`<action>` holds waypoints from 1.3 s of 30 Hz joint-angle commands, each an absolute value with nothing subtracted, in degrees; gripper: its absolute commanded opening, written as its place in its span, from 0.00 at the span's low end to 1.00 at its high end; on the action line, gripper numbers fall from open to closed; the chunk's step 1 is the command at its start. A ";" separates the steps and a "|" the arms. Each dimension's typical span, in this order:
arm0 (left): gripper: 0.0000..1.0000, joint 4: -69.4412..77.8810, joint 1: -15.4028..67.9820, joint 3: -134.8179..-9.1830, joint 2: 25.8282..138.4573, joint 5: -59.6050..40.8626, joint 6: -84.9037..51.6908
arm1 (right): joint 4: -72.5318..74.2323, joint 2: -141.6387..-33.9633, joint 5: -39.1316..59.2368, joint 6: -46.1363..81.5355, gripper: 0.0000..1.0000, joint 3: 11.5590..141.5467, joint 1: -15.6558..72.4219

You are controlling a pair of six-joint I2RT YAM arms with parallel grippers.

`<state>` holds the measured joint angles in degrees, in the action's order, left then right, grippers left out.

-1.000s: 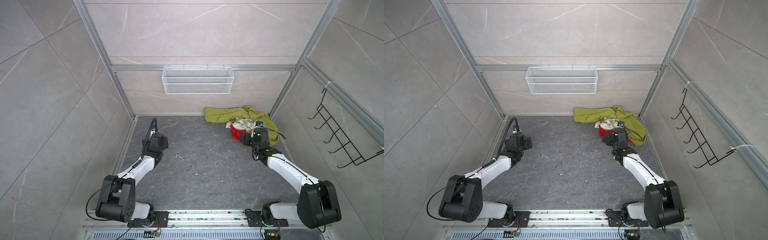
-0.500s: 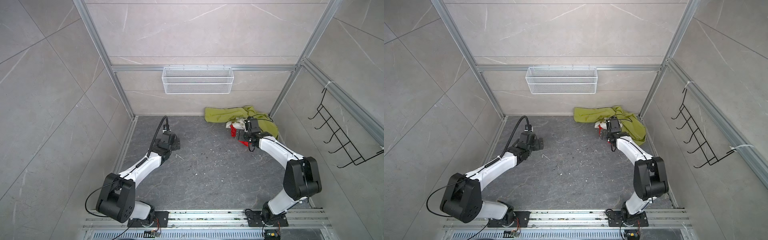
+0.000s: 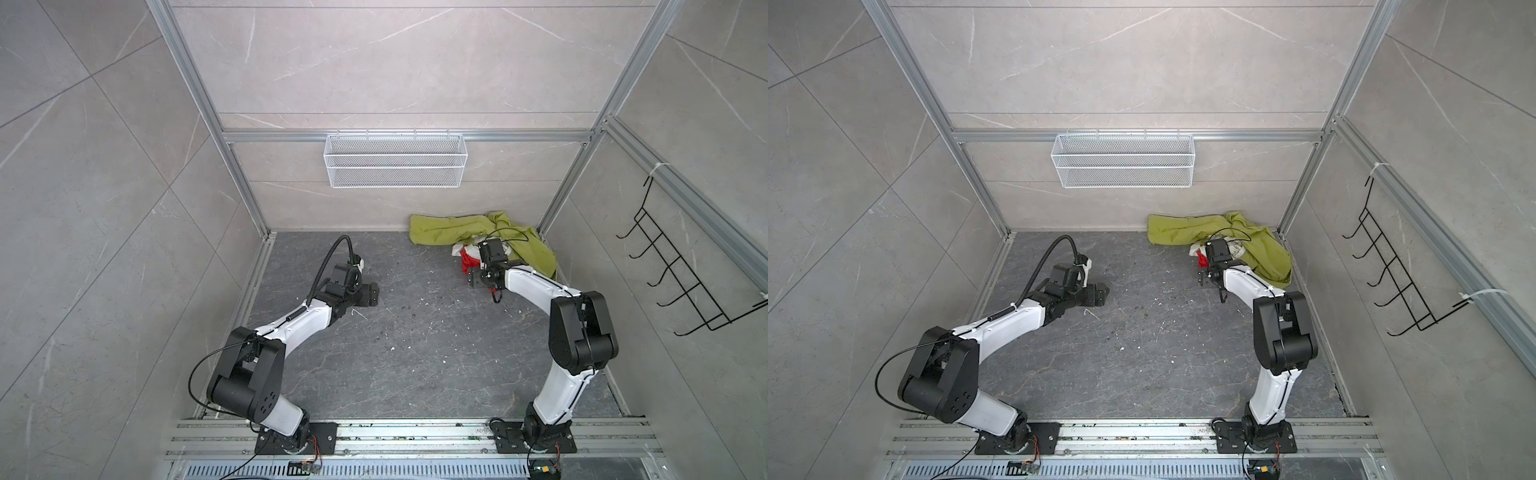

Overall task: Pick out a specific cloth from the pile
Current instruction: 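Reach the right gripper to the red cloth while the left arm advances, then close the right gripper on the red cloth and lift it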

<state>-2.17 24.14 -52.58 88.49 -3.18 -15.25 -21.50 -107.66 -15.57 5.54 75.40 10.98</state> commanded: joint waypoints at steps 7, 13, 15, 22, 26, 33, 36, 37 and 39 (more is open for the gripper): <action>0.89 -0.04 24.34 -54.45 89.62 -5.54 -15.50 | -23.42 -115.03 -22.72 0.72 0.78 81.25 11.27; 0.89 0.00 24.50 -54.42 90.26 -5.60 -15.81 | -23.23 -117.87 -25.45 -0.29 0.74 83.09 11.23; 0.89 0.09 24.59 -54.54 90.44 -5.63 -15.86 | -23.55 -118.86 -25.96 -0.43 0.71 83.97 11.20; 0.89 0.96 24.87 -54.10 90.25 -5.76 -16.11 | -23.38 -119.87 -25.94 -0.10 0.55 85.14 11.30; 0.89 2.02 24.96 -53.59 90.07 -5.70 -16.29 | -23.51 -120.04 -26.47 0.00 0.42 85.24 11.27; 0.89 2.58 25.09 -53.49 89.83 -5.45 -16.25 | -23.91 -120.39 -27.67 0.09 0.24 85.57 11.18; 0.89 3.42 25.14 -52.83 89.48 -5.03 -16.30 | -23.86 -120.06 -27.77 0.32 0.17 85.21 11.14; 0.89 3.44 25.14 -52.72 89.47 -4.97 -16.26 | -23.73 -119.94 -27.76 0.37 0.15 85.10 11.19; 0.89 3.43 25.19 -52.66 89.47 -4.94 -16.24 | -23.55 -119.57 -27.37 0.68 0.12 84.73 11.16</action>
